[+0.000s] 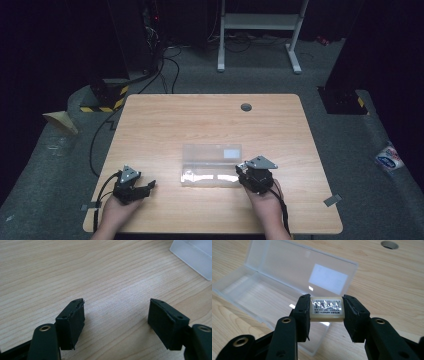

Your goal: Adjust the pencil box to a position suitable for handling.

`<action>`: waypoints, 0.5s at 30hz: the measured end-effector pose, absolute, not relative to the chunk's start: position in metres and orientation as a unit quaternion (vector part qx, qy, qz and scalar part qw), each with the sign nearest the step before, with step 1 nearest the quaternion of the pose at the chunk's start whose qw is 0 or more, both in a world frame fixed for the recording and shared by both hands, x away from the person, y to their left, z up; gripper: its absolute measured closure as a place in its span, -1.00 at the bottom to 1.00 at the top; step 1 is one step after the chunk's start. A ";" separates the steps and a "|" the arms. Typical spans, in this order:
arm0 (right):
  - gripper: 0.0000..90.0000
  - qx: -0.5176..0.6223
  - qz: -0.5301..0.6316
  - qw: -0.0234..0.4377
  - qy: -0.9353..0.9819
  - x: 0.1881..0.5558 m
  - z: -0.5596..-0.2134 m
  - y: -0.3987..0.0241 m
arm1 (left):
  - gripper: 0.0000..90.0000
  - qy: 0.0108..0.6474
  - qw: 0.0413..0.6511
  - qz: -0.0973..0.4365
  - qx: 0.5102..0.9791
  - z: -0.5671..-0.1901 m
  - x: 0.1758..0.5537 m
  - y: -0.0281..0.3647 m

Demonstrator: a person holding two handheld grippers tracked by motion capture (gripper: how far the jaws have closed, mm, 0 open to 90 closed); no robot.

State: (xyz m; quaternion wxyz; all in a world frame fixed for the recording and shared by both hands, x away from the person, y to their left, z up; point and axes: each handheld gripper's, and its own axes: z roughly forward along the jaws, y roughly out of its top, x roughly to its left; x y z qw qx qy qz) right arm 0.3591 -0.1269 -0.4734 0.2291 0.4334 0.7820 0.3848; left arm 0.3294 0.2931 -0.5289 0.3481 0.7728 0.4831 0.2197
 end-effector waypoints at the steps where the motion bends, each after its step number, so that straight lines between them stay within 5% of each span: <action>1: 0.30 0.431 0.384 0.229 0.784 0.359 -0.473 -0.125 | -0.34 0.483 0.348 0.220 0.773 -0.529 0.329 0.293; 15: 0.30 0.400 0.387 0.216 0.803 0.361 -0.480 -0.088 | -0.35 0.481 0.348 0.219 0.774 -0.529 0.330 0.293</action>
